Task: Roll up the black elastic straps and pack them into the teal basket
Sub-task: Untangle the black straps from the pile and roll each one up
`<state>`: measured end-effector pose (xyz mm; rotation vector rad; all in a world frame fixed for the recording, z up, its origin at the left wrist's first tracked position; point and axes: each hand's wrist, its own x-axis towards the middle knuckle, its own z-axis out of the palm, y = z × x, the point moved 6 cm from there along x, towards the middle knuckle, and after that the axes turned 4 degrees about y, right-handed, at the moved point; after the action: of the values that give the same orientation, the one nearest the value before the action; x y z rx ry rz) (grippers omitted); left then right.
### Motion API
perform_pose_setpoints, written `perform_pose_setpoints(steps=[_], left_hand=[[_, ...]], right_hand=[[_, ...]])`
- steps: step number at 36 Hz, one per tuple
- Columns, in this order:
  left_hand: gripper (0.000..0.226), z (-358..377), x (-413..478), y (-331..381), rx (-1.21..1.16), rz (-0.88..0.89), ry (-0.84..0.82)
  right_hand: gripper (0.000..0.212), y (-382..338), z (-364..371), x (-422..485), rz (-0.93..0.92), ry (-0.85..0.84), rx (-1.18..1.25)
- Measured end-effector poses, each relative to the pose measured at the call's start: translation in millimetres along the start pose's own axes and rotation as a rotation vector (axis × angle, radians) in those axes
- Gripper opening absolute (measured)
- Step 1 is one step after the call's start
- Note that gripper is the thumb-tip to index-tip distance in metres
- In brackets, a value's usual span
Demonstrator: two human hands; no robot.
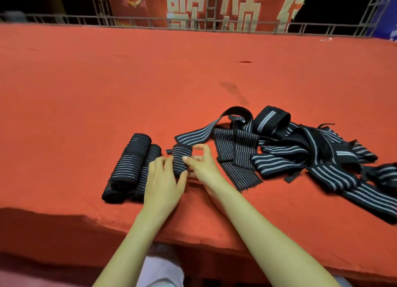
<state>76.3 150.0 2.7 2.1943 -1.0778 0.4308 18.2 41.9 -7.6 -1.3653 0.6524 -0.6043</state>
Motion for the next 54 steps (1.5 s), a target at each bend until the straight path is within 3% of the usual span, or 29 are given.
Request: perform_pose_setpoints(steps=[8, 13, 22, 32, 36, 40, 46, 51, 54], left_hand=[[0.042, -1.2, 24.4, -17.1, 0.34, 0.016, 0.018], [0.037, 10.0, 23.9, -18.0, 0.506, 0.025, -0.038], [0.042, 13.5, 22.1, -12.9, 0.395, 0.051, -0.063], [0.028, 9.3, 22.2, -11.8, 0.464, 0.035, -0.069], [0.032, 9.5, 20.4, -12.6, 0.489, -0.037, -0.234], [0.033, 9.2, 24.8, -4.6, 0.381, -0.002, -0.153], [0.035, 29.6, 32.0, 39.7, 0.113, 0.044, -0.174], [0.041, 61.6, 41.7, 93.9, -0.061, 0.14, -0.268], [0.043, 83.6, 46.3, 129.2, -0.152, 0.183, -0.353]], right_hand=[[0.027, 7.6, 31.5, 37.1, 0.085, 0.01, -0.103], [0.014, 17.2, 28.0, 44.5, 0.002, 0.043, -0.371], [0.03, 8.9, 20.0, 34.3, -0.206, -0.05, -0.512], [0.04, 6.1, 28.6, 25.1, -0.249, -0.182, -0.667], [0.038, 0.3, 17.4, 23.8, -0.269, -0.156, -0.721], [0.032, -15.4, -4.8, 18.9, -0.348, -0.094, -0.756], [0.028, -39.2, -75.1, 18.9, -0.409, 0.041, -0.882], [0.034, -49.5, -156.8, 19.9, -0.37, 0.267, -1.02], [0.045, -45.5, -207.0, 16.5, -0.211, 0.371, -1.137]])
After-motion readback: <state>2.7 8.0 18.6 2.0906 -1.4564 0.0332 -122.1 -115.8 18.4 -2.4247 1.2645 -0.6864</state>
